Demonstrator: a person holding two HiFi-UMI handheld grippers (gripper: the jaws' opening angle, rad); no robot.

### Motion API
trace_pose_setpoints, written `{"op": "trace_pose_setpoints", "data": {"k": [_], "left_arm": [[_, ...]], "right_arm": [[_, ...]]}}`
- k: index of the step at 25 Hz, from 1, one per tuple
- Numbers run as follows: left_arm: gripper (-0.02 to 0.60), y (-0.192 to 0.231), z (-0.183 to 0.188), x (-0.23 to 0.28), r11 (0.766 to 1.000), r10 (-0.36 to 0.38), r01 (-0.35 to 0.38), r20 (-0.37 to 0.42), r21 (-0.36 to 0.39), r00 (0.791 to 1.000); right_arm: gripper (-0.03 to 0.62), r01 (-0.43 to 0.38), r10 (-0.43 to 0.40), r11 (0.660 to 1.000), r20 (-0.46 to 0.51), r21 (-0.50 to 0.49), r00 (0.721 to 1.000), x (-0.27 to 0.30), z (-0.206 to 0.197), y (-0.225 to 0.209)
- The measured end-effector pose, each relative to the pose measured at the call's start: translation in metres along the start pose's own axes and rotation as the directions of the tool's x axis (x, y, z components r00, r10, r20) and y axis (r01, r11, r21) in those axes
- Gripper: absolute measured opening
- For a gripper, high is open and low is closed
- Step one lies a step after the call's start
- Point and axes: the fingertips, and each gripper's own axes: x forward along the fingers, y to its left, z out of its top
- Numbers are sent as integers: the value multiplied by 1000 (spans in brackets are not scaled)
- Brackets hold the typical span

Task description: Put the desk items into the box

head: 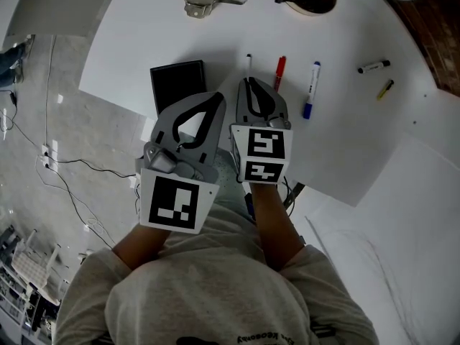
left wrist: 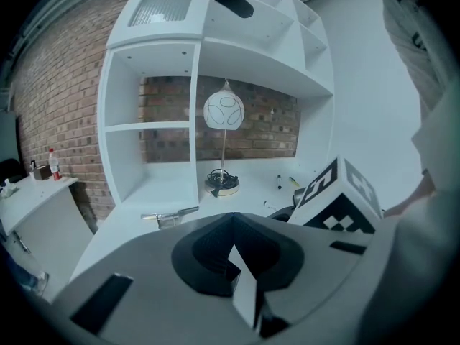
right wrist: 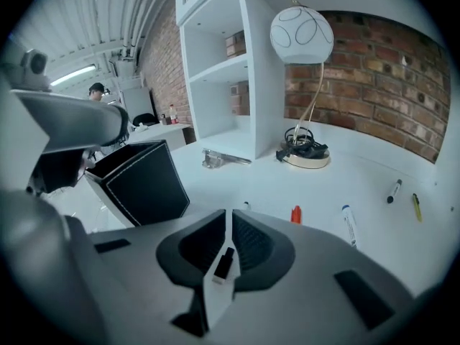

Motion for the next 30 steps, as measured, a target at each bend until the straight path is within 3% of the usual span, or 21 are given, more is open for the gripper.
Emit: {"op": "trace_pose_setpoints", "data": {"k": [11, 18, 30], "left_arm": [[5, 2, 1, 3, 1000, 16, -16, -17, -22, 1000], [4, 5, 2, 1, 999, 24, -24, -10, -33, 1000], [5, 7, -1, -2, 998, 40, -41, -10, -46, 999]], "right_arm": [[21, 7, -1, 999, -170, 33, 985, 26, -18, -9], [83, -5, 16, 999, -225, 52, 974, 36, -24, -8], [80, 42, -34, 999, -268, 24, 963, 40, -25, -10]]}}
